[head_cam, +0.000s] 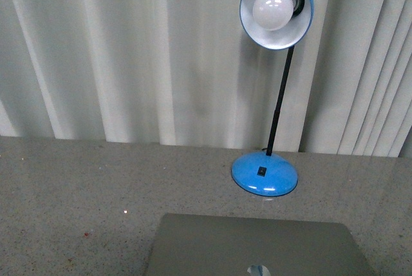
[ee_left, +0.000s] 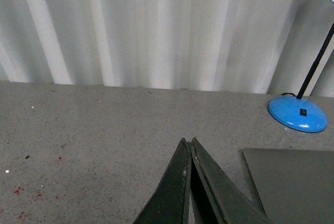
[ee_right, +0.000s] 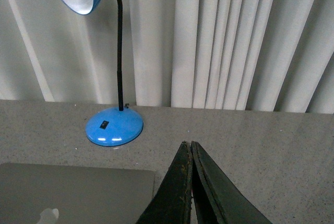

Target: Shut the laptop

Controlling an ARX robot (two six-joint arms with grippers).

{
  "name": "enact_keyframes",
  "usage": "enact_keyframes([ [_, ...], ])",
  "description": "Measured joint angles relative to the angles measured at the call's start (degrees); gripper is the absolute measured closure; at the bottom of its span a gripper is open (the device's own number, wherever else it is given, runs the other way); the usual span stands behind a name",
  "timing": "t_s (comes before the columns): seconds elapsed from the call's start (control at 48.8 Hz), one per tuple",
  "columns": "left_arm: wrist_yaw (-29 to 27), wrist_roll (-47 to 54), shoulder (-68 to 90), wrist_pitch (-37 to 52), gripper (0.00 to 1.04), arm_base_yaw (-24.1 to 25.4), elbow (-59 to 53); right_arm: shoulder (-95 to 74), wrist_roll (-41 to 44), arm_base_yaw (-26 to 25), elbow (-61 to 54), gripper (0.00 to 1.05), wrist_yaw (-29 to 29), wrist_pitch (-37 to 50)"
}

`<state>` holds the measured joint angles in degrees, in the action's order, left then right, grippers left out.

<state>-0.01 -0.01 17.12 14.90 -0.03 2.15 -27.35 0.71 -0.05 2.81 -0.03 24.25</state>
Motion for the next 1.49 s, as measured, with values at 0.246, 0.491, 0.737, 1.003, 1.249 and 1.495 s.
enact_keyframes([
  [0.246, 0.00, -0.04, -3.54, -0.98, 1.01, 0.00, -0.57, 4.24, -0.07, 0.00, -2.45, 1.02, -0.02, -1.29],
  [0.491, 0.00, -0.04, -6.99, -4.50, 1.01, 0.00, -0.57, 9.88, -0.07, 0.00, -2.47, 1.02, -0.02, -6.54],
  [0.737, 0.02, -0.04, -16.92, -14.64, 1.01, 0.00, -0.55, 14.10, -0.07, 0.00, -2.47, 1.02, -0.04, -10.86],
  [1.003, 0.00, -0.04, -16.92, -14.86, 1.01, 0.00, -0.55, 17.57, -0.07, 0.00, -2.45, 1.02, -0.02, -14.19],
  [1.249, 0.02, -0.04, -16.96, -14.86, 1.01, 0.00, -0.55, 27.12, -0.07, 0.00, -2.43, 1.02, -0.02, -24.06],
  [1.495, 0.00, -0.09, -16.98, -14.86, 0.86, 0.00, -0.55, 27.12, -0.07, 0.00, -2.43, 0.87, -0.07, -24.22],
])
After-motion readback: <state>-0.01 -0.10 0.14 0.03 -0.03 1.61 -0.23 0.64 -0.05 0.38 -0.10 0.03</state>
